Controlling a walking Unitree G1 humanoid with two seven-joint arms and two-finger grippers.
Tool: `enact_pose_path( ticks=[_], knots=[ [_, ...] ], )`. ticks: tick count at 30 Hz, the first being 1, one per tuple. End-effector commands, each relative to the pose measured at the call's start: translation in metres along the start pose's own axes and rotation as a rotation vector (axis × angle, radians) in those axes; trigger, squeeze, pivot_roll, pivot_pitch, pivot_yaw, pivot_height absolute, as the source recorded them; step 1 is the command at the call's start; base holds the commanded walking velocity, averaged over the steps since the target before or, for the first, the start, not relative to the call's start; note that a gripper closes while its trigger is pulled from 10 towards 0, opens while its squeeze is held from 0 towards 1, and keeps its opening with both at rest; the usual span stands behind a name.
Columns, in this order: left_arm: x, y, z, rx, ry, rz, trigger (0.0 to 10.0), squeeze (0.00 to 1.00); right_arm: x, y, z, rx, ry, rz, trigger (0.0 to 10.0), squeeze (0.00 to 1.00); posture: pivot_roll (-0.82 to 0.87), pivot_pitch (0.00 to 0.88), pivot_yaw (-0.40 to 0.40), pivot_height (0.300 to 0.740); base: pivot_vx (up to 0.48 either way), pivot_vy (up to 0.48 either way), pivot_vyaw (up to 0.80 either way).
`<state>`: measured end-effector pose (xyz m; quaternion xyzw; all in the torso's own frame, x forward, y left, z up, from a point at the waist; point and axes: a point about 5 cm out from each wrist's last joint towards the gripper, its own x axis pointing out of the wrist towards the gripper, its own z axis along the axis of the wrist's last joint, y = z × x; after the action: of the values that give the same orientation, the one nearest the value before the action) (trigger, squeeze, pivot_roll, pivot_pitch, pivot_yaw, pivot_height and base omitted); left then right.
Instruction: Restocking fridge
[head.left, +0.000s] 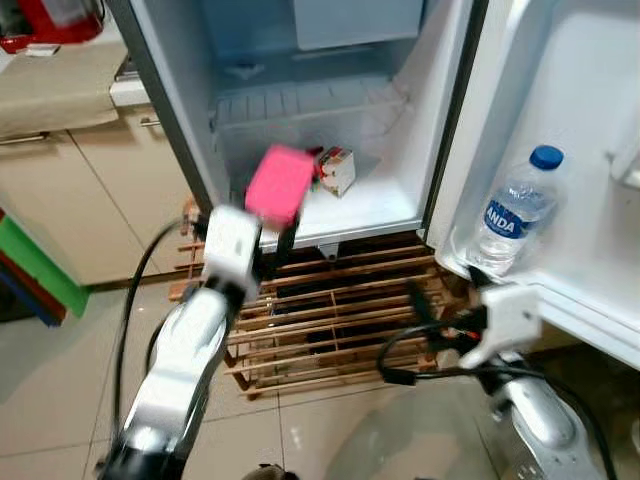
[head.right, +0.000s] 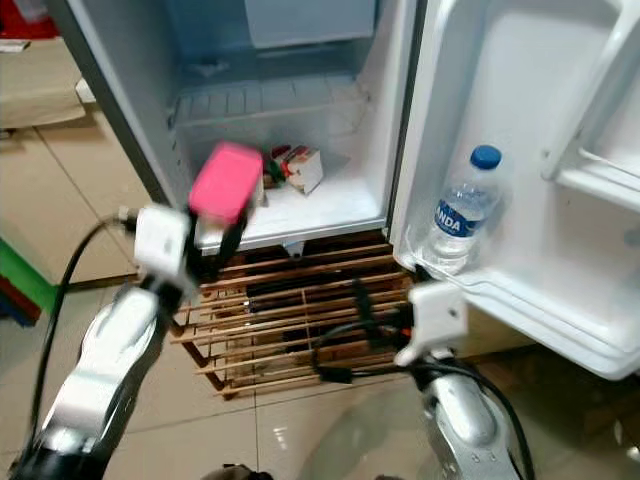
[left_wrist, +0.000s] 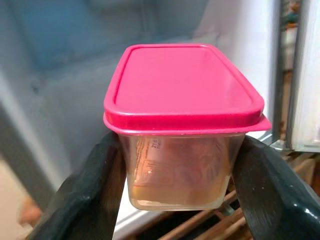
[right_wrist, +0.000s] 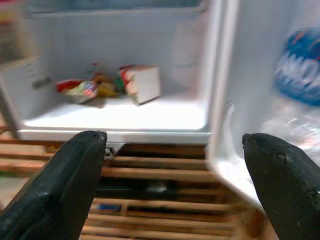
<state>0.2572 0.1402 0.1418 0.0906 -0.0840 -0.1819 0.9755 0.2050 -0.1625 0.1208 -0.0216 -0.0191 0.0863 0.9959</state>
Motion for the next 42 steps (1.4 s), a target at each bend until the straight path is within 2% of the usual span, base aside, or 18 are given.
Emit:
enact_pose_path(
  ticks=[1,2,6,9,13,17,20,25,37,42],
  knots=[
    [-0.005,0.008,0.019,0.064,-0.104,0.008,10.0,0.0,-0.001,-0.002,0.009,-0.019,-0.053,-0.03,10.0,0.0,-0.09,0.0,0.08,0.74,0.0,0.0,0.0],
    [-0.011,0.008,0.02,0.086,-0.104,0.029,10.0,0.0,0.0,-0.002,0.007,-0.013,-0.046,-0.025,10.0,0.0,-0.08,0.0,0.072,0.74,0.0,0.0,0.0],
    [-0.007,0.008,0.022,0.068,-0.074,0.085,10.0,0.0,0.008,-0.001,0.001,0.017,-0.02,-0.003,10.0,0.0,-0.07,0.0,0.059,0.74,0.0,0.0,0.74],
    [0.015,0.006,0.022,0.022,-0.038,0.114,10.0,0.0,0.029,-0.001,-0.003,0.061,-0.004,0.029,10.0,0.0,-0.07,0.0,0.049,0.74,0.0,0.0,0.67],
    [0.018,0.005,0.021,0.006,-0.03,0.121,10.0,0.0,0.032,-0.001,-0.003,0.054,-0.005,0.035,10.0,0.0,-0.07,0.0,0.049,0.74,0.0,0.0,0.64],
    [0.036,0.006,0.015,-0.009,0.007,0.111,10.0,0.0,0.044,-0.001,-0.006,0.029,0.025,0.052,10.0,0.0,-0.08,0.0,0.059,0.74,0.0,0.0,0.53],
    [0.049,0.006,0.023,-0.041,-0.022,0.055,10.0,0.0,0.051,0.002,-0.004,0.007,0.008,0.042,10.0,0.0,-0.09,0.0,0.066,0.74,0.32,0.0,0.0],
    [0.059,0.006,0.03,-0.04,-0.051,0.017,10.0,0.0,0.056,0.006,-0.002,0.012,-0.015,0.054,10.0,0.0,-0.09,0.0,0.071,0.74,0.48,0.0,0.0],
    [0.067,-0.007,0.035,-0.042,-0.084,-0.087,10.0,0.0,0.058,0.007,-0.003,0.0,-0.02,0.059,10.0,0.0,-0.09,0.0,0.067,0.74,0.48,0.0,0.0],
    [0.073,-0.005,0.039,-0.045,-0.097,-0.096,10.0,0.0,0.06,0.008,-0.003,-0.002,-0.024,0.064,10.0,0.0,-0.09,0.0,0.069,0.74,0.48,0.0,0.0]
  ],
)
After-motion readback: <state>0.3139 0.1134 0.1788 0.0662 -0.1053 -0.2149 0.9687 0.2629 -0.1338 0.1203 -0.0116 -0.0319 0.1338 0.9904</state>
